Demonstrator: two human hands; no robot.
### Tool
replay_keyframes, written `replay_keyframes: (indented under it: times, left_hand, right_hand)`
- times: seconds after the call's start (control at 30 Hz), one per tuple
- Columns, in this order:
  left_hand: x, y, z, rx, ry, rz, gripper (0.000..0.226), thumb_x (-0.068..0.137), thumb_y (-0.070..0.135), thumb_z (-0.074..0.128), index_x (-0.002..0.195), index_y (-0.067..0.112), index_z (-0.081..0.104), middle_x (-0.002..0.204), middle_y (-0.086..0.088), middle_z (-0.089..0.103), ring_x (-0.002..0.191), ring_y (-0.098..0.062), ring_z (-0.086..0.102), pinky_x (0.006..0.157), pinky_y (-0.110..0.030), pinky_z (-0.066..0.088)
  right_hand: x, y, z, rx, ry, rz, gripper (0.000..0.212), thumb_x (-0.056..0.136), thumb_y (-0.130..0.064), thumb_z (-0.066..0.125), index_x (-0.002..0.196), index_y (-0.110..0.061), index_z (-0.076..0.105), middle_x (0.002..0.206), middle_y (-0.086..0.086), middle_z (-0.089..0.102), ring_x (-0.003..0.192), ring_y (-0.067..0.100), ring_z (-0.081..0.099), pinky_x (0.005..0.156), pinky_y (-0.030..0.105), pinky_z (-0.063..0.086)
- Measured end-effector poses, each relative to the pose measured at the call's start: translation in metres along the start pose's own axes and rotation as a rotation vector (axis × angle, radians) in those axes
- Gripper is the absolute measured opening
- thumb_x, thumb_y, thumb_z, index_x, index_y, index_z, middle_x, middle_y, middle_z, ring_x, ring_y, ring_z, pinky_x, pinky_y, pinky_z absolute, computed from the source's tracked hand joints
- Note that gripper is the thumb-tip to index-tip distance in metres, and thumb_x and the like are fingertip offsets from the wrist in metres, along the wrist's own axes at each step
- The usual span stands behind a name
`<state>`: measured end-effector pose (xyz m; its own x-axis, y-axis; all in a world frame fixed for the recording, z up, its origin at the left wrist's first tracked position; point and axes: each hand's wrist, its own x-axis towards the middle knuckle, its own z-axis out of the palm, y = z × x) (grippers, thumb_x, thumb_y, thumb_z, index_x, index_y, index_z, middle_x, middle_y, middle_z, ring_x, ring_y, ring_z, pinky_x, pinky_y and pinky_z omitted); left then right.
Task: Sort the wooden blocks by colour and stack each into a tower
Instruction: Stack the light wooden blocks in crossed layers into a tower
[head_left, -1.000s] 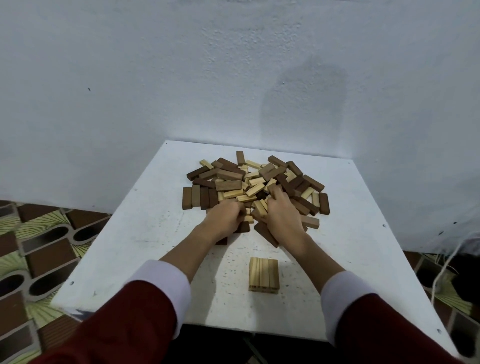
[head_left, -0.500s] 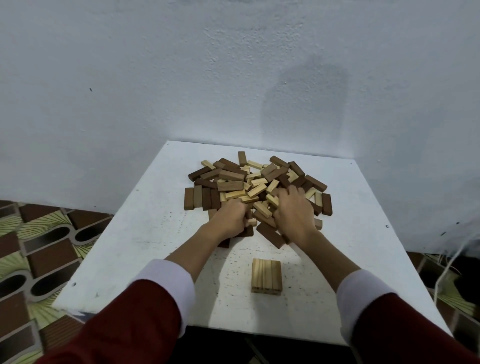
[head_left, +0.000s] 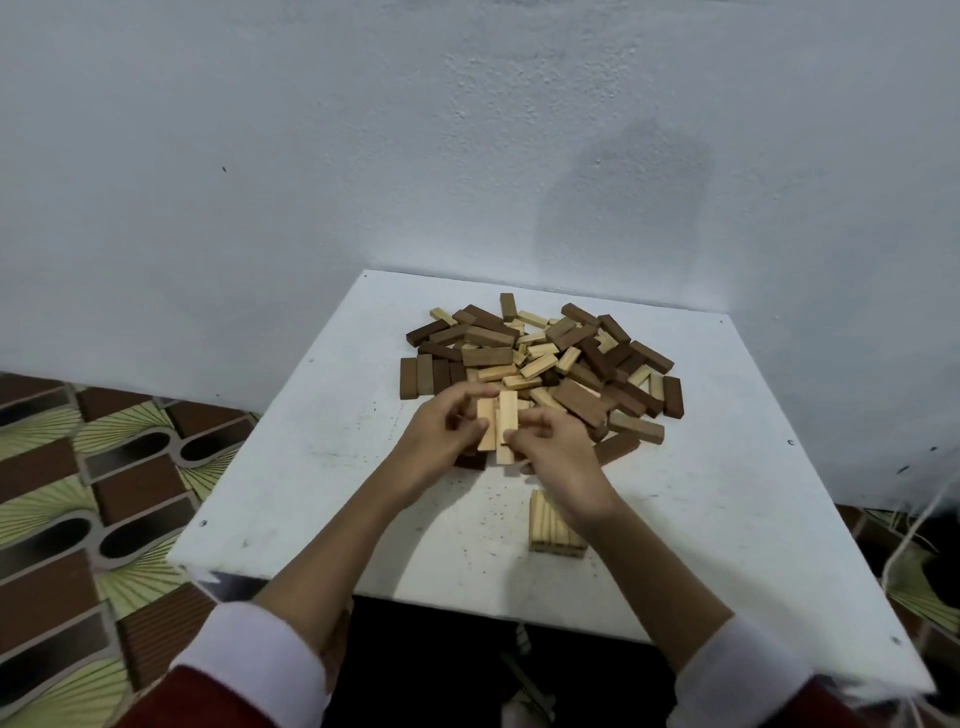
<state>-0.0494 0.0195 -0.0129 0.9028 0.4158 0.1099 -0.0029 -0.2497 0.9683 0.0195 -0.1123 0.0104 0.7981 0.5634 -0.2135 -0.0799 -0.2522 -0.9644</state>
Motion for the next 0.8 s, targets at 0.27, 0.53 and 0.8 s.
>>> replay_keyframes:
  times: [0.27,0.53,0.8]
  left_hand:
    - [-0.054,-0.038,-0.030,0.253,0.035,-0.127,0.041,0.075,0.007,0.075,0.106,0.028,0.060,0.090,0.011,0.061,0.072,-0.003,0.054,0.065,-0.007,0.043]
    - [-0.052,-0.053,-0.031,0.491,0.022,-0.031,0.049,0.070,0.019,0.080,0.115,0.017,0.060,0.097,0.005,0.047,0.089,-0.008,0.048,0.072,-0.009,0.035]
    - [-0.054,-0.059,-0.043,0.679,-0.011,-0.096,0.074,0.056,0.072,0.052,0.118,0.032,0.060,0.115,0.011,0.042,0.106,-0.007,0.029,0.088,-0.028,0.026]
  right_hand:
    - [-0.008,0.042,0.067,-0.267,0.098,0.038,0.014,0.086,-0.009,0.058,0.087,-0.023,0.056,0.080,-0.009,0.061,0.087,0.017,0.062,0.085,0.039,0.052]
    - [-0.018,0.054,0.081,-0.432,0.201,-0.154,0.012,0.089,-0.009,0.055,0.092,-0.019,0.050,0.097,-0.004,0.048,0.096,0.019,0.054,0.087,0.035,0.047]
    - [-0.019,0.068,0.085,-0.592,0.201,-0.116,0.025,0.094,-0.011,0.047,0.120,-0.012,0.047,0.118,0.004,0.046,0.110,0.019,0.045,0.096,0.034,0.042]
